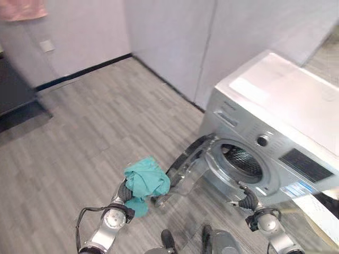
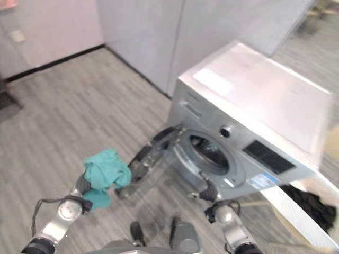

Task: Grab the laundry basket,head to the washer,open it,put in the laundry and shut it.

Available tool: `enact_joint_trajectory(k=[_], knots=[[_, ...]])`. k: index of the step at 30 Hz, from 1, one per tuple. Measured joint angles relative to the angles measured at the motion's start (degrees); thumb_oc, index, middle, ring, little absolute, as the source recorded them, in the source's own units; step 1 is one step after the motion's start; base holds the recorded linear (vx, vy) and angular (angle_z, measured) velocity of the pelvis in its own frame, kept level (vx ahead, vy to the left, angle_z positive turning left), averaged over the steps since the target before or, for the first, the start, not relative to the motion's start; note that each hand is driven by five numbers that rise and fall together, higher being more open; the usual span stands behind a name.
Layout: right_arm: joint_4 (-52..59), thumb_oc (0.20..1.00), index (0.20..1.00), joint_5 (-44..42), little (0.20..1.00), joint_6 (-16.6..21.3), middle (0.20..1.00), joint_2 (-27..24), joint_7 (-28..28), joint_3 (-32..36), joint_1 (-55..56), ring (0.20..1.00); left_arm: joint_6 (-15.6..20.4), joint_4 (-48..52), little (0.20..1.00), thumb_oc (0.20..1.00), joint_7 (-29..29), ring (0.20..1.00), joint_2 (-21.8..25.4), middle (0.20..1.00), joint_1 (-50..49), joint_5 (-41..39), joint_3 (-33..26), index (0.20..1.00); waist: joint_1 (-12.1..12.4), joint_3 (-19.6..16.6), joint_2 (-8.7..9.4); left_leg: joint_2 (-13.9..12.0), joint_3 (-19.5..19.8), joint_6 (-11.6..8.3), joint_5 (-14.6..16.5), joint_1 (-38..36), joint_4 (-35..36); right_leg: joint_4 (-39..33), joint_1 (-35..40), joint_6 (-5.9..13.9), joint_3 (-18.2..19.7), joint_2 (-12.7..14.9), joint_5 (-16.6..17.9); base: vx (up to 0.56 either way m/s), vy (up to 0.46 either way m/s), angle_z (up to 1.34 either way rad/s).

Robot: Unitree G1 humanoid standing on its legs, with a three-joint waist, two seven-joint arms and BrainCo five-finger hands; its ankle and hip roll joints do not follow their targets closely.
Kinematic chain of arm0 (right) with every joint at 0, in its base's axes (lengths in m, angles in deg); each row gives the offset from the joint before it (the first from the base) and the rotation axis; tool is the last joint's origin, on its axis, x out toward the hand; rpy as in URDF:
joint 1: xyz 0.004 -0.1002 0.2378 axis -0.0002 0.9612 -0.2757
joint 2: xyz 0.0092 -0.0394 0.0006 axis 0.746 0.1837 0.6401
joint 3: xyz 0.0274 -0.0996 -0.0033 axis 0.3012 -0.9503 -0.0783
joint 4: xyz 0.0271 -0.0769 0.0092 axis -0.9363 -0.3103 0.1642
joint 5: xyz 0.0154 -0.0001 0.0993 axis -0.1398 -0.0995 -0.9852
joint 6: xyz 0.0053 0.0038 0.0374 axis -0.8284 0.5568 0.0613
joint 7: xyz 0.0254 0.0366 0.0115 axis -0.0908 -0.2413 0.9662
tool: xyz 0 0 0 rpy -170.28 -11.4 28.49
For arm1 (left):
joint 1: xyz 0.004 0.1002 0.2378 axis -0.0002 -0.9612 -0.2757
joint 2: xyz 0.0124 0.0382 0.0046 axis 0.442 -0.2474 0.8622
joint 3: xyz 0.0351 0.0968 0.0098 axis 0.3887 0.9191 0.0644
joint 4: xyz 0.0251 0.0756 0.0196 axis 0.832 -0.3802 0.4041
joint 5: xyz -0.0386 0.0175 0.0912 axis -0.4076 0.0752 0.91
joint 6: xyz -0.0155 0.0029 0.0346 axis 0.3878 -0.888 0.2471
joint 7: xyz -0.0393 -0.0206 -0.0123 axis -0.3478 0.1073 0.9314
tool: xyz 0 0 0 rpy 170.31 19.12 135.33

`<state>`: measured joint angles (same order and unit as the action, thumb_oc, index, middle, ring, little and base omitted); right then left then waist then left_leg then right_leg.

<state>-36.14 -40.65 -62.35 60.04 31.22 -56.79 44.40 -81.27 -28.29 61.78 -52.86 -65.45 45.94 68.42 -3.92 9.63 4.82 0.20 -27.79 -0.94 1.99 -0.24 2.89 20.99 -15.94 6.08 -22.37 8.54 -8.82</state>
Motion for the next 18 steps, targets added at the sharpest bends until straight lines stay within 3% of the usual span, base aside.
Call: enact_joint_trajectory(k=[3,5,7,9,10,11,12,14,15,16,17,18], knots=[[-0.9,1.000,1.000,1.0,1.000,-0.3,1.000,-1.8,0.0,1.2,1.5,1.000,0.1,5.7,0.200,0.200,0.4,0.200,0.3,0.200,-0.3,1.6,1.3,0.200,-0.9,-0.4,0.72,0.7,-2.7,1.18,1.8,-0.1,-2.0,-1.2,0.1,-0.18,-4.1,1.0,0.0,0.16,-0.050,-0.47],[-1.2,1.000,1.000,1.6,1.000,0.0,1.000,-2.7,0.0,2.5,3.6,1.000,0.7,12.0,0.200,0.200,0.5,0.200,1.8,0.200,-0.8,4.3,1.2,0.200,-0.9,-0.5,0.10,0.7,-3.2,0.91,2.6,-0.1,-3.0,-2.7,0.9,-0.69,-2.0,-0.2,0.3,0.22,-0.122,-0.28],[-1.9,1.000,1.000,2.0,1.000,0.1,1.000,-2.7,-0.1,2.4,5.5,1.000,2.2,18.7,0.200,0.200,0.4,0.200,4.0,0.200,-3.1,4.9,0.5,0.200,-0.6,-0.9,-0.41,-0.1,-3.7,0.84,2.6,-1.8,-3.8,-5.0,2.8,-2.82,0.8,-2.5,1.8,0.13,-0.096,-0.17],[-2.2,1.000,1.000,2.0,1.000,0.3,1.000,-2.8,-0.1,2.3,6.6,1.000,3.0,19.9,0.200,0.200,0.4,0.200,4.2,0.200,-3.1,5.0,0.5,0.200,-0.7,-1.2,-0.80,-1.1,-3.8,-1.24,4.0,-2.8,-5.9,-5.6,4.5,-4.07,1.7,-4.0,2.2,0.09,-0.078,-0.14],[-2.9,1.000,1.000,2.0,1.000,0.4,1.000,-2.6,-0.1,2.2,6.7,1.000,3.3,20.0,0.200,0.200,0.3,0.200,4.4,0.200,-3.1,5.3,0.5,0.200,-0.5,-1.4,-0.38,-1.4,-2.7,-1.32,4.0,-2.6,-8.4,-6.7,5.3,-5.47,3.2,-4.3,3.2,0.09,-0.068,-0.34],[-4.2,1.000,1.000,2.0,1.000,0.7,1.000,-2.6,-0.2,2.1,5.9,1.000,3.4,19.9,0.200,0.200,0.3,0.200,4.6,0.200,-3.1,6.7,0.5,0.200,-0.1,-1.8,0.22,-2.2,1.9,-1.32,4.0,-0.6,-15.0,-8.2,6.4,-7.45,4.9,-5.1,3.1,0.03,-0.033,-0.53],[-4.1,1.000,1.000,2.0,1.000,0.9,1.000,-3.0,-0.2,2.1,5.8,1.000,3.6,19.9,0.200,0.200,0.3,0.200,4.6,0.200,-3.2,7.1,0.7,0.200,0.4,-2.1,0.50,-3.4,4.1,-0.99,4.7,1.1,-19.0,-10.0,7.5,-8.09,5.9,-5.2,4.8,0.00,-0.001,-0.69],[-3.7,1.000,1.000,1.9,1.000,1.1,1.000,-4.7,-0.1,2.2,5.2,1.000,4.0,19.8,0.200,0.200,0.4,0.200,3.8,0.200,-3.0,7.2,1.1,0.200,0.4,-2.3,-0.63,-5.9,6.8,-1.49,6.5,1.2,-19.9,-12.4,9.6,-10.24,5.8,-7.1,6.8,0.05,0.007,-0.42],[-3.7,1.000,1.000,2.0,1.000,1.1,1.000,-5.0,-0.1,2.2,4.7,1.000,4.4,20.0,0.200,0.200,0.5,0.200,3.9,0.200,-2.8,7.2,1.1,0.200,-0.1,-2.5,-1.18,-6.9,7.4,-1.59,6.6,1.2,-19.8,-12.5,9.8,-10.26,5.8,-7.7,6.8,0.15,0.060,-0.08],[-3.8,1.000,1.000,1.9,1.000,1.1,1.000,-5.2,-0.1,2.2,4.3,1.000,4.5,20.1,0.200,0.200,0.4,0.200,4.1,0.200,-2.6,7.3,1.0,0.200,-0.4,-2.5,-1.39,-6.9,9.8,-1.90,4.0,2.1,-21.6,-13.2,10.0,-10.83,7.4,-8.5,6.4,0.22,0.107,-0.25],[-4.1,1.000,1.000,1.9,1.000,0.9,1.000,-5.1,-0.1,2.3,3.6,1.000,4.2,19.9,0.200,0.200,0.3,0.200,4.1,0.200,-1.8,7.5,2.3,0.200,0.2,-2.2,-0.26,-5.7,16.0,-1.89,5.0,5.1,-26.4,-15.1,10.6,-11.29,10.4,-8.9,6.8,0.28,0.170,-1.05],[-3.9,1.000,1.000,1.9,1.000,1.2,1.000,-5.0,0.0,2.4,1.3,1.000,4.3,19.5,0.200,0.200,0.4,0.200,3.6,0.200,-0.2,8.8,6.3,0.200,1.8,-2.0,1.58,-0.6,24.5,-1.99,5.0,5.0,-9.9,-21.7,13.2,-9.37,15.4,-7.8,10.3,0.25,0.148,-1.19]])
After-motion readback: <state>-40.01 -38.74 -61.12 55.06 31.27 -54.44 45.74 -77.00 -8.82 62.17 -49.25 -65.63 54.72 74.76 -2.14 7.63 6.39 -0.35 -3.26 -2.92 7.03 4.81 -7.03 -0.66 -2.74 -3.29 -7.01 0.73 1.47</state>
